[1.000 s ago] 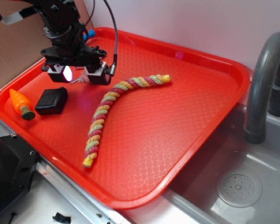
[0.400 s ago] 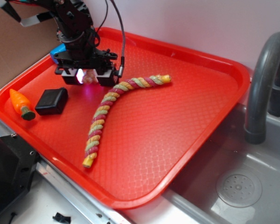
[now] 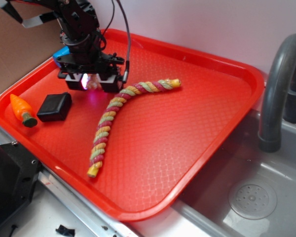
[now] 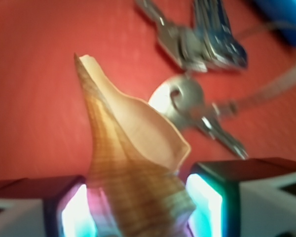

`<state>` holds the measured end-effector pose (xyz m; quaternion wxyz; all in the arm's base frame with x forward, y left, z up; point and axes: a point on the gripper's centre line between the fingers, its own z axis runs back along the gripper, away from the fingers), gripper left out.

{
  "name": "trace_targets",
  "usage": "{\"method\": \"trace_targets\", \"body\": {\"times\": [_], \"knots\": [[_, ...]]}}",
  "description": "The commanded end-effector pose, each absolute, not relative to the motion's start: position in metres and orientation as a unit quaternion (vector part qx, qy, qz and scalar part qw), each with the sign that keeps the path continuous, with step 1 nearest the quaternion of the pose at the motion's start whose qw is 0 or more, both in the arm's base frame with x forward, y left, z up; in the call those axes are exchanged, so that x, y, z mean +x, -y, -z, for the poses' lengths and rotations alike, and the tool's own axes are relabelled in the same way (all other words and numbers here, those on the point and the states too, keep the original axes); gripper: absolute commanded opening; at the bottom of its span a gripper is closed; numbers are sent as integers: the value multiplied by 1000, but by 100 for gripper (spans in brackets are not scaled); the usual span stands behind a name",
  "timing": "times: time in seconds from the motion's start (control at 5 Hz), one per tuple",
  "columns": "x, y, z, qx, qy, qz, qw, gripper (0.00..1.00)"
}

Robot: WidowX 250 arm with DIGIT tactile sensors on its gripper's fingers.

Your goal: Grab the shell.

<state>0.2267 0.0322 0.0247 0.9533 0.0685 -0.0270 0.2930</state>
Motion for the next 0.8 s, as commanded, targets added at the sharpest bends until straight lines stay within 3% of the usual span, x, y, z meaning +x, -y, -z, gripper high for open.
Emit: {"method": "trace_targets", "body": {"times": [0.0, 0.2, 0.4, 0.6], "knots": [[217, -1, -131, 1, 35, -215, 976, 0], [200, 14, -182, -28, 25, -158, 987, 0], [182, 21, -212, -54, 51, -133, 988, 0], [176, 17, -216, -61, 46, -137, 988, 0]]}}
